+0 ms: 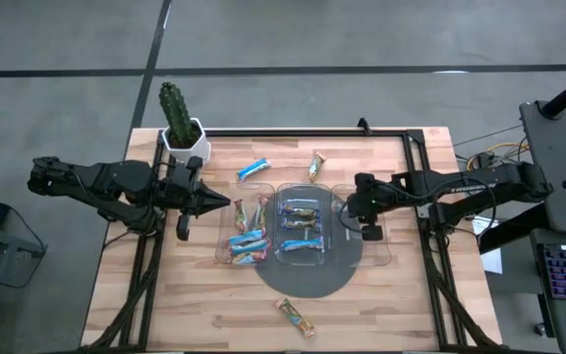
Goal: Pick and place Granola Bars by type
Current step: Put the yellow granola bar into the right transparent bin
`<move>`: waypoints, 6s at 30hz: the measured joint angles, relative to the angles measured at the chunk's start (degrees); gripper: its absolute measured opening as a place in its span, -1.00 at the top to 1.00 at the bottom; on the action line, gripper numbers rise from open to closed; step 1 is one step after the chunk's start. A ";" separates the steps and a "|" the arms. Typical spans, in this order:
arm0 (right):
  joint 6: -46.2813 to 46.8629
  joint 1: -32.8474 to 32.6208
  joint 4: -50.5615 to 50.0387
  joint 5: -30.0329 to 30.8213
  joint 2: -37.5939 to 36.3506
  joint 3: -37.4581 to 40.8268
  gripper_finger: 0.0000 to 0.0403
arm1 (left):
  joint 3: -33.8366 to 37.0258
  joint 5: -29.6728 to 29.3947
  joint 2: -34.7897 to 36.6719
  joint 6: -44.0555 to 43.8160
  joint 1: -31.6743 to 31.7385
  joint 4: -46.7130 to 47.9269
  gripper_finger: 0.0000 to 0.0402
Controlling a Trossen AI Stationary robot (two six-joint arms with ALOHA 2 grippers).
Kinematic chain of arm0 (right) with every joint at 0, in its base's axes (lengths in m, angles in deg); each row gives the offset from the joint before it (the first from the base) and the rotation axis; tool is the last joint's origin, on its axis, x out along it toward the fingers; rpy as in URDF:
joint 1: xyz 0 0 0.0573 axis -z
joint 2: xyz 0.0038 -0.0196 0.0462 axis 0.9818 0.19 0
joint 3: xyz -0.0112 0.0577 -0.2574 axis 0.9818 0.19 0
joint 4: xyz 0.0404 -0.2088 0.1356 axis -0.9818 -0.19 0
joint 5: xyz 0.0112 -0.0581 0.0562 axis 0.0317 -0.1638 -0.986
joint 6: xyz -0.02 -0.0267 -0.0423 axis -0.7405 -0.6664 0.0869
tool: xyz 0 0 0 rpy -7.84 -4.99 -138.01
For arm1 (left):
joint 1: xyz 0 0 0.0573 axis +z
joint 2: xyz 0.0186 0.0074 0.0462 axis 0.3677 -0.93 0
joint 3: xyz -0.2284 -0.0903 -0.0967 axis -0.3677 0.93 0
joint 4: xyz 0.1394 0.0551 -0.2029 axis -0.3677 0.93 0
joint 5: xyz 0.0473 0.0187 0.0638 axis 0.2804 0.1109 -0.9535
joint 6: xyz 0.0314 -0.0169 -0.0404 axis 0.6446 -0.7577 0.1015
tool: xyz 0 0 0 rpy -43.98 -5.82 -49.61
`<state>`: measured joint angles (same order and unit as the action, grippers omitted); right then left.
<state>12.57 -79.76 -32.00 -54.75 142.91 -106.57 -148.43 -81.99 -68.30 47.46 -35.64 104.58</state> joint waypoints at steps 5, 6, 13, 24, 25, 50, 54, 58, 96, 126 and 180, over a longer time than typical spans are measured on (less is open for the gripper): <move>5.80 0.00 0.24 0.09 0.00 -0.37 0.37 | 0.00 -0.13 0.00 0.21 0.07 -0.14 1.00; 7.06 0.00 0.25 0.09 0.00 -0.81 0.35 | 0.00 -0.48 0.00 0.53 0.09 -0.42 1.00; 11.77 -0.02 0.70 2.01 0.00 -6.54 0.32 | 0.00 -2.10 0.27 1.29 0.09 -6.07 1.00; 15.57 0.00 1.23 13.04 0.00 -21.26 0.41 | -8.41 -4.72 -0.02 5.83 7.02 6.23 1.00; 14.84 0.00 1.28 13.22 0.00 -22.70 0.41 | -10.35 -3.18 -0.51 6.68 8.45 8.69 0.99; -3.75 -0.02 0.64 23.72 -0.09 -35.07 0.40 | -42.96 4.74 -43.21 10.67 39.44 39.28 -0.06; -3.56 0.01 0.64 23.71 -0.07 -35.05 0.39 | -43.87 8.27 -48.38 11.61 42.09 38.80 -0.06; -1.38 -0.02 0.64 23.65 -0.07 -35.05 0.38 | -42.83 10.50 -52.18 12.44 44.49 41.52 -0.06; 0.51 -0.02 0.73 23.63 -0.07 -34.94 0.53 | -9.63 16.79 -56.22 12.63 48.92 19.74 -0.06; 2.35 0.02 0.74 23.64 -0.07 -34.94 0.60 | -23.12 15.26 -56.39 29.11 53.47 27.37 -0.06; 7.37 0.02 0.69 24.86 -0.09 -34.94 0.66 | -24.55 23.04 -65.37 22.68 53.31 24.27 -0.06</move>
<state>19.94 -79.74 -31.32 -29.90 142.82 -141.51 -172.98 -58.96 -133.66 70.14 17.67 128.84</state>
